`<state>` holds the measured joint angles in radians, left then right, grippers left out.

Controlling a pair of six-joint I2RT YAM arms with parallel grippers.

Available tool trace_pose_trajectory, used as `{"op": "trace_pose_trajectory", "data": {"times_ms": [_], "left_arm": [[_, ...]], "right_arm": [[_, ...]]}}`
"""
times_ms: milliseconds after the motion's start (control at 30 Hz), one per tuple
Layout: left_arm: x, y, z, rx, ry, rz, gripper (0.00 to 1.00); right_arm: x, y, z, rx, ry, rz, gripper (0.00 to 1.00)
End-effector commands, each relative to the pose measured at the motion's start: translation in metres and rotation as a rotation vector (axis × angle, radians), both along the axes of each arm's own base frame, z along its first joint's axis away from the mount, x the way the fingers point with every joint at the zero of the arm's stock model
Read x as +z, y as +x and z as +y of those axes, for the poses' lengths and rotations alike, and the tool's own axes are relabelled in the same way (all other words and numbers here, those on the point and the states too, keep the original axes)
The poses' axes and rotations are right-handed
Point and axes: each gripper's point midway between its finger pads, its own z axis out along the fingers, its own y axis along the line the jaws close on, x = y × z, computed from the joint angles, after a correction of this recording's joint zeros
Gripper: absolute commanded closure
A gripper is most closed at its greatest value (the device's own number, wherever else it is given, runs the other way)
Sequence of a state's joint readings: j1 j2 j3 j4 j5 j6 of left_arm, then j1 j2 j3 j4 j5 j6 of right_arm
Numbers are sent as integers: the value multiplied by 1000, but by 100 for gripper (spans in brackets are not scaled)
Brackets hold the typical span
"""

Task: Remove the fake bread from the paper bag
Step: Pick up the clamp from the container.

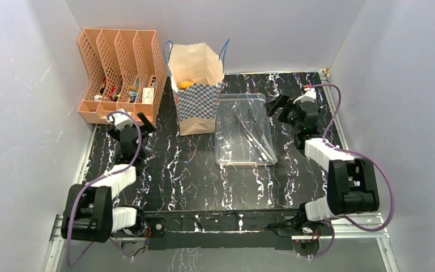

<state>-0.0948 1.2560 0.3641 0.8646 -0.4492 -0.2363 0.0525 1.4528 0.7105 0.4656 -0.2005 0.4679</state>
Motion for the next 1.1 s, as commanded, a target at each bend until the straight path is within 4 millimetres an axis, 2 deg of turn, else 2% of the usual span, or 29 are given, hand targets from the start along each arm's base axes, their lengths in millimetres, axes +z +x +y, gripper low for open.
{"op": "trace_pose_trajectory", "data": {"times_ms": [0,67,133,167,233,267,333,400,500,633,867,1067], "left_arm": [[30,3,-29,-81,-227,-56,2],[48,6,-44,-163,-270,-67,2],[58,7,-57,-223,-295,-41,2],[61,6,-61,-244,-302,-23,3],[64,2,-67,-267,-320,-2,5],[65,-2,-69,-269,-324,8,6],[65,-10,-81,-278,-286,36,8],[65,-16,-94,-270,-194,74,8],[58,-23,-118,-278,-77,158,6],[47,-30,-138,-297,-64,229,6],[38,-37,-157,-324,-68,294,3],[32,-38,-167,-338,-72,320,3]], "right_arm": [[93,-11,-11,-94,87,-264,2],[111,-22,-17,-138,175,-333,2],[129,-35,-11,-90,199,-429,2],[136,-34,-8,-69,189,-443,2],[117,-18,-3,-54,90,-298,8],[106,-8,-4,-83,32,-215,13],[75,1,-12,-186,-60,-54,14],[50,1,-6,-205,-133,37,17],[19,-6,14,-204,-246,132,19],[-16,-14,20,-209,-343,238,20],[-61,-24,19,-160,-420,366,26],[-78,-23,24,-134,-438,416,31]]}}
